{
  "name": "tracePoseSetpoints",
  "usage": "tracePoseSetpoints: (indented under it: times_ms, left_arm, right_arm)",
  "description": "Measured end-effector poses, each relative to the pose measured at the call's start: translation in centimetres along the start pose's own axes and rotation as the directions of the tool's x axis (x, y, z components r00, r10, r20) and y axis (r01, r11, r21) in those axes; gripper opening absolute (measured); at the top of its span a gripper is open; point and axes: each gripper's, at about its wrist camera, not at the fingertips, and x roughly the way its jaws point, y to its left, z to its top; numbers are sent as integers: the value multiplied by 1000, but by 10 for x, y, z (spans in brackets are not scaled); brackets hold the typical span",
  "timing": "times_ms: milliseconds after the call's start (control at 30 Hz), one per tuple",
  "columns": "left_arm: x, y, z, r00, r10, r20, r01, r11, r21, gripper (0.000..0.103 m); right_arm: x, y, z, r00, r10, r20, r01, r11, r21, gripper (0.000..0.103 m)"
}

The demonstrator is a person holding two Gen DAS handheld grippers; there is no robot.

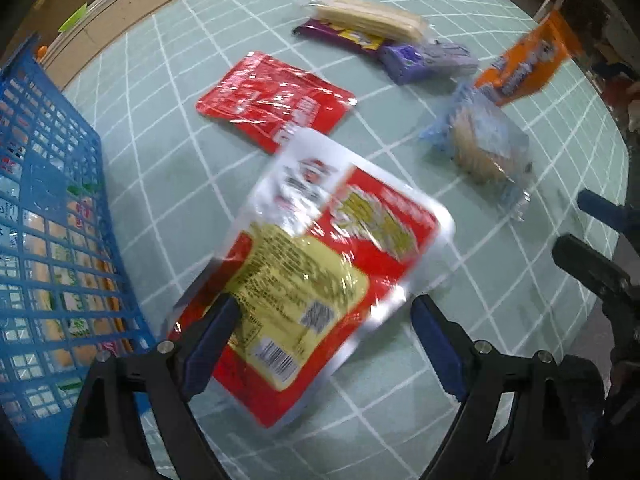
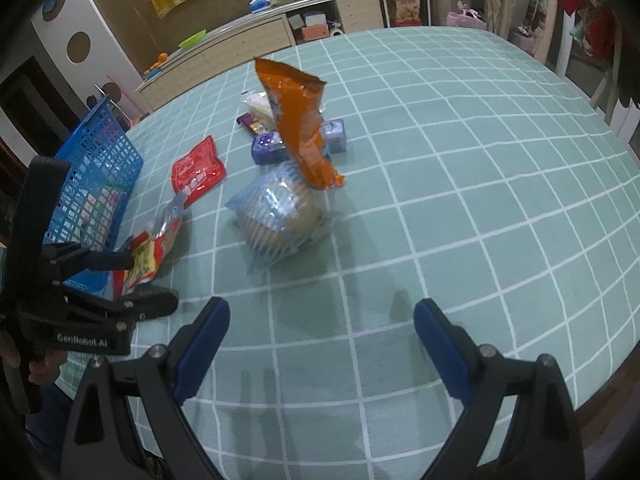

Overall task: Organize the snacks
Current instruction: 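Close the left tool on the end of the red-and-white sausage pack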

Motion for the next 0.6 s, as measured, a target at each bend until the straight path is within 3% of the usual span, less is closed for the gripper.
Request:
tracePoseSetpoints:
  times_ms: [167,333,600]
  left_arm:
    - [-2,-24,-4,997,-81,-7,81,996,25,86]
    - [-4,-41,0,998,-60,10,59,997,40,86]
    - [-44,-11,1,991,4,135,16,990,-142,86]
  right_arm:
    - [-2,-3,2,1000,2,3,-2,1000,13,96]
    - [-4,-1,4,1000,1,3,-1,1000,2,96]
    - [-5,2,11,1000,15,1,-15,1000,-7,96]
